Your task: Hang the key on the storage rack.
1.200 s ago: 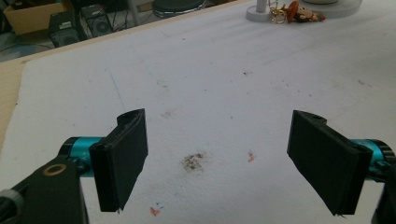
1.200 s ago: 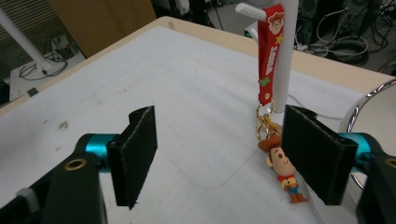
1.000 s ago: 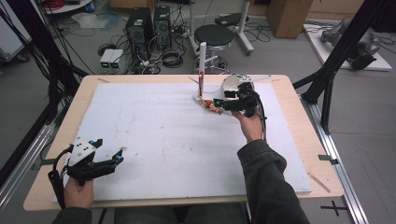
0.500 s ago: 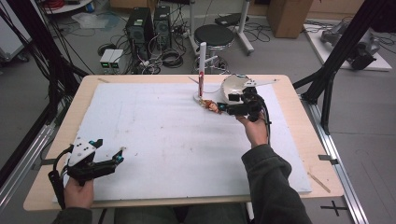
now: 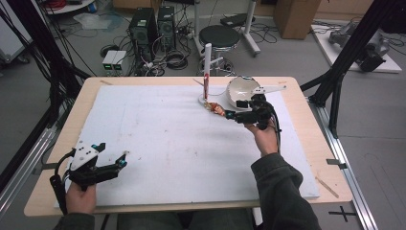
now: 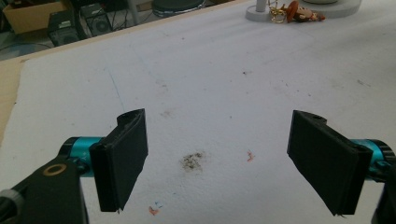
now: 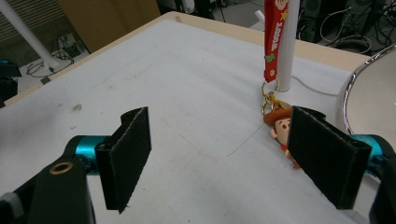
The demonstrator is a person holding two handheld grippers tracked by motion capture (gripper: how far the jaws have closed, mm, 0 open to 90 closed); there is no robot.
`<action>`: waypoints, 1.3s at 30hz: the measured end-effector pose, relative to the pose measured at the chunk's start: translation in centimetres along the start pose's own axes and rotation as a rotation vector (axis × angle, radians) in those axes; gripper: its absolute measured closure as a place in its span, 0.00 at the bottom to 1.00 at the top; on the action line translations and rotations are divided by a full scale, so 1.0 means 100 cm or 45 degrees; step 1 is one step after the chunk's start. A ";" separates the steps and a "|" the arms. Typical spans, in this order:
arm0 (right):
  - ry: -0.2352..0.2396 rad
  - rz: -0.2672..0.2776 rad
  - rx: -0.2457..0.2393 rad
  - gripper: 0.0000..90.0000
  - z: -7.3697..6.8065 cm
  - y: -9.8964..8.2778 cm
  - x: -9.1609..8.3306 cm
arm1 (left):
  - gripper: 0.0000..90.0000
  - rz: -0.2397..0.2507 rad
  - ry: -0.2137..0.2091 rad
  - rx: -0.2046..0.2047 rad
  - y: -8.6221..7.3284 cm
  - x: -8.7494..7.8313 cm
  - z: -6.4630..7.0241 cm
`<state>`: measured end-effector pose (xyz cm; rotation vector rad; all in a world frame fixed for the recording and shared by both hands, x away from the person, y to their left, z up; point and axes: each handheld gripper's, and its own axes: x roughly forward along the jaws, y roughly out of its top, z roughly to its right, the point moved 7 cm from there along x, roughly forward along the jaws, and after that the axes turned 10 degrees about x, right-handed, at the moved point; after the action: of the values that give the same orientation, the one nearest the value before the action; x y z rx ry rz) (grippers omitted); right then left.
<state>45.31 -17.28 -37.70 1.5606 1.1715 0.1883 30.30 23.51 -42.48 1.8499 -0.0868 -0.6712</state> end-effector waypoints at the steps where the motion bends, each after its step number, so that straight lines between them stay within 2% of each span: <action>1: -0.003 0.000 0.002 0.23 0.000 0.000 0.000 | 0.23 0.000 0.000 0.001 0.000 0.000 0.000; 2: -0.002 0.002 -0.012 0.23 -0.001 -0.002 -0.001 | 0.23 0.000 0.002 0.002 0.000 0.000 0.000; 9: 0.002 -0.009 -0.008 0.21 -0.003 -0.005 -0.004 | 0.23 0.002 0.001 0.001 0.000 0.000 0.000; 13: -0.001 -0.003 -0.033 0.20 -0.004 -0.006 -0.006 | 0.23 0.003 0.001 0.001 0.000 0.000 0.001; 24: -0.018 -0.035 -0.024 0.16 -0.001 -0.022 -0.009 | 0.23 -0.001 -0.002 0.004 0.000 0.000 0.001; 31: -0.019 -0.021 -0.038 0.15 -0.006 -0.022 -0.014 | 0.23 -0.003 -0.002 0.005 0.000 0.000 0.001; 39: -0.027 -0.038 -0.069 0.14 -0.012 -0.026 -0.018 | 0.23 0.000 -0.004 0.000 0.000 0.000 0.001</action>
<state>42.15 -18.10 -38.59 1.4935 1.1632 0.1824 30.28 23.39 -42.51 1.8490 -0.0886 -0.6737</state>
